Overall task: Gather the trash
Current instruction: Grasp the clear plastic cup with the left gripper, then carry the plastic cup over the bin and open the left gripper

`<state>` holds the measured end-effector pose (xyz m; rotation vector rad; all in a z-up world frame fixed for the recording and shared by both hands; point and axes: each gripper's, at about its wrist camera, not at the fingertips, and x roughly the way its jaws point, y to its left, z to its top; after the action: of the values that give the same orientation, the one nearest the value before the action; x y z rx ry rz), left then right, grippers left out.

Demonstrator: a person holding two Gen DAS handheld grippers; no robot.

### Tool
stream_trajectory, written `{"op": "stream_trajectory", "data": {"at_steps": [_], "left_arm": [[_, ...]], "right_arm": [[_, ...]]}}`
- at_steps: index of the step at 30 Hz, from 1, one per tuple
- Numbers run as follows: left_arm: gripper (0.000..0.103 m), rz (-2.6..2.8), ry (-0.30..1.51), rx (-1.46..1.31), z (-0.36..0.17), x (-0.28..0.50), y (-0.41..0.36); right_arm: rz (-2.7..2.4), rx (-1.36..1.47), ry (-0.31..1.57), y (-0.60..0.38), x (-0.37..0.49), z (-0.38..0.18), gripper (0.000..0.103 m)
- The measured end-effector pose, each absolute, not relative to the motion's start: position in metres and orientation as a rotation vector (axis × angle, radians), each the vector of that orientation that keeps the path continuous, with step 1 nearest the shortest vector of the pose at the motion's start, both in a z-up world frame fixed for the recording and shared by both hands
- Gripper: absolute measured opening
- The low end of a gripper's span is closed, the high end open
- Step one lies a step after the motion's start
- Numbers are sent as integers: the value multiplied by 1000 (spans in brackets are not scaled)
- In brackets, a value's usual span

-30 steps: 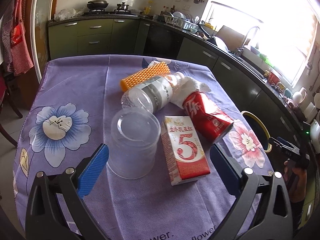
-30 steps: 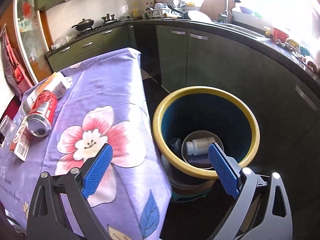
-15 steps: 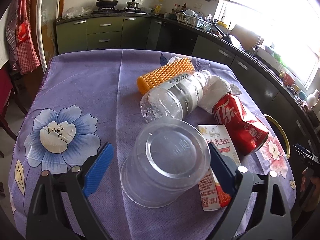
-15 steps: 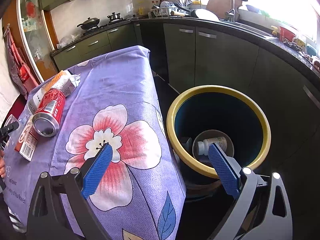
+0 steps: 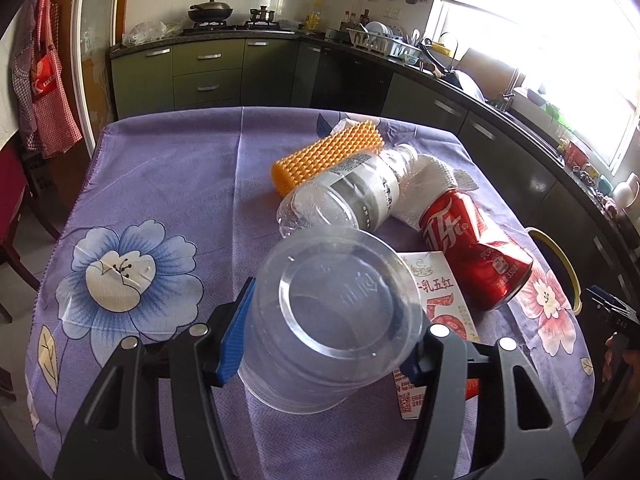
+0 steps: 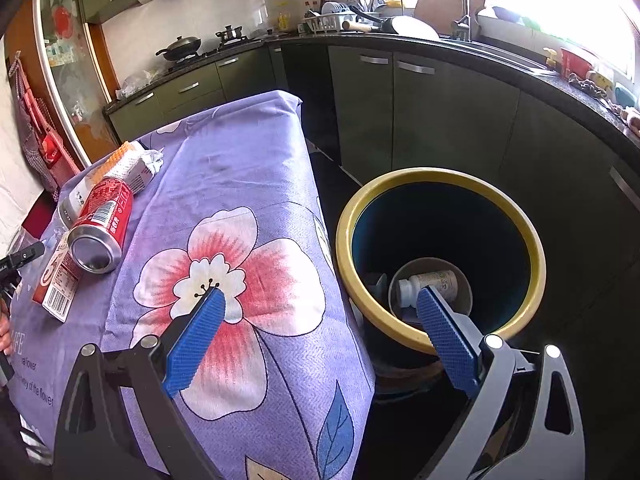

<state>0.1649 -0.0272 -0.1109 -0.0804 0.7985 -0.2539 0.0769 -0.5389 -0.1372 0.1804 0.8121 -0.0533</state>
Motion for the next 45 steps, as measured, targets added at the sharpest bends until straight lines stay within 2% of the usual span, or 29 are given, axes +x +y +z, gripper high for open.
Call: {"op": "stream_trajectory", "data": {"at_steps": [7,13,23,35,45], "left_arm": [[58,-285,732,-39,-71,148,-38],[58,-383,706,5,-47,143,-79],[58,-646,732,75,-33,165,-216],[58,-988,785,215,-58,177,-433],[60,-990,961,267,-120,211,-532]], "right_arm": [[-42,183,785,-540,70,-131,95],[-60,199,743,-558,54,-123,95],[-196,261,701,-625,12,-127,95],[-345,358,693,-697,-38,-148,95],[-382,404,716,-727,-51,-164,95]]}}
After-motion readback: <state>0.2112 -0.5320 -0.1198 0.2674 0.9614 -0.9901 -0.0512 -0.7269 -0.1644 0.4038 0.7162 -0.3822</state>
